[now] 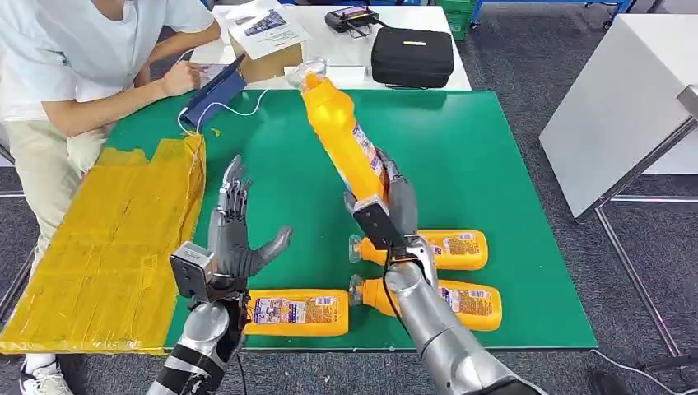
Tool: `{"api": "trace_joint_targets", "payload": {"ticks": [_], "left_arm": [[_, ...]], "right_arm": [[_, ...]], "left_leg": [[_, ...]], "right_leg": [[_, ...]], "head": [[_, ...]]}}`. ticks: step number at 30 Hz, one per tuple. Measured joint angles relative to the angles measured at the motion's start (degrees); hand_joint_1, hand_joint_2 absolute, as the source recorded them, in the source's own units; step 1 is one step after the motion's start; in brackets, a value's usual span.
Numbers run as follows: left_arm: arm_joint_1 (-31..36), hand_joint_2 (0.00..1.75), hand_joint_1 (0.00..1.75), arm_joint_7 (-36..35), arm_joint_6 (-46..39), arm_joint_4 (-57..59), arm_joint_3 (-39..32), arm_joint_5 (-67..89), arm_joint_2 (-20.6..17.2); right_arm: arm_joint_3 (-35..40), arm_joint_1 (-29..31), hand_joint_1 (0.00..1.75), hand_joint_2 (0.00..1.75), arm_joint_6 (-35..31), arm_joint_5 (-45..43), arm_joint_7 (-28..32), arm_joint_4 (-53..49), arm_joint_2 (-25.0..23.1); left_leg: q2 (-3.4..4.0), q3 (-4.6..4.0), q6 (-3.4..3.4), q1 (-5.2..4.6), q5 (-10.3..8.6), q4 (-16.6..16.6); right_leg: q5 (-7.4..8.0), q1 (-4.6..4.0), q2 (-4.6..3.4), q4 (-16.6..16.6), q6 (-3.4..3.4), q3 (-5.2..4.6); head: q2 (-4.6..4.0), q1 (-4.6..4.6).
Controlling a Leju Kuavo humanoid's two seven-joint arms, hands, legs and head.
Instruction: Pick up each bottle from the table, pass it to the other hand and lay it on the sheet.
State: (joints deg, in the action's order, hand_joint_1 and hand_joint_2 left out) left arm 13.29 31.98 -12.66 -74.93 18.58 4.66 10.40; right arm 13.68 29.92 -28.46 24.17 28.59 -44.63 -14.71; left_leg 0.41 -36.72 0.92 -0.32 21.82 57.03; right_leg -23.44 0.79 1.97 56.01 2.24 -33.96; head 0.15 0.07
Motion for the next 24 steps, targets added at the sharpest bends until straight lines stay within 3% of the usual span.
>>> {"api": "trace_joint_targets", "payload": {"ticks": [8, 16, 21, 24], "left_arm": [[-0.01, 1.75, 0.00, 0.00, 0.00, -0.02, 0.00, 0.00, 0.00], [-0.26, 1.75, 0.00, -0.81, 1.36, -0.37, 0.02, -0.04, -0.41], [0.22, 1.75, 0.00, -3.96, 4.64, -0.33, 0.39, -1.93, -0.87], [2.55, 1.75, 0.00, -7.76, 8.00, 1.10, 0.42, -4.97, -1.16]], "right_arm": [[-0.33, -0.30, 1.75, 1.75, 0.59, -0.93, 0.15, -0.65, 0.00], [-0.77, -3.63, 1.75, 1.75, 16.02, -9.62, 2.00, -4.74, -0.52], [4.81, -6.87, 1.75, 1.75, 19.19, -5.78, 4.41, -7.73, -1.62], [10.59, -8.72, 1.75, 1.75, 15.88, -0.65, 5.84, -8.76, -2.67]], "left_leg": [[0.00, 0.00, 0.00, -0.01, 0.00, 0.00], [0.00, 0.00, 0.00, 0.00, 0.00, 0.00], [0.02, -0.01, -0.01, 0.02, 0.01, -0.01], [0.01, -0.01, -0.01, 0.04, 0.01, -0.02]], "right_leg": [[0.00, 0.00, 0.00, -0.01, 0.00, 0.00], [0.00, 0.00, 0.00, 0.00, 0.00, 0.00], [-0.02, -0.01, -0.01, 0.00, -0.01, -0.05], [-0.03, -0.03, 0.00, 0.00, -0.03, -0.07]], "head": [[0.00, 0.00], [0.00, 0.00], [0.00, 0.00], [0.00, 0.00]]}}
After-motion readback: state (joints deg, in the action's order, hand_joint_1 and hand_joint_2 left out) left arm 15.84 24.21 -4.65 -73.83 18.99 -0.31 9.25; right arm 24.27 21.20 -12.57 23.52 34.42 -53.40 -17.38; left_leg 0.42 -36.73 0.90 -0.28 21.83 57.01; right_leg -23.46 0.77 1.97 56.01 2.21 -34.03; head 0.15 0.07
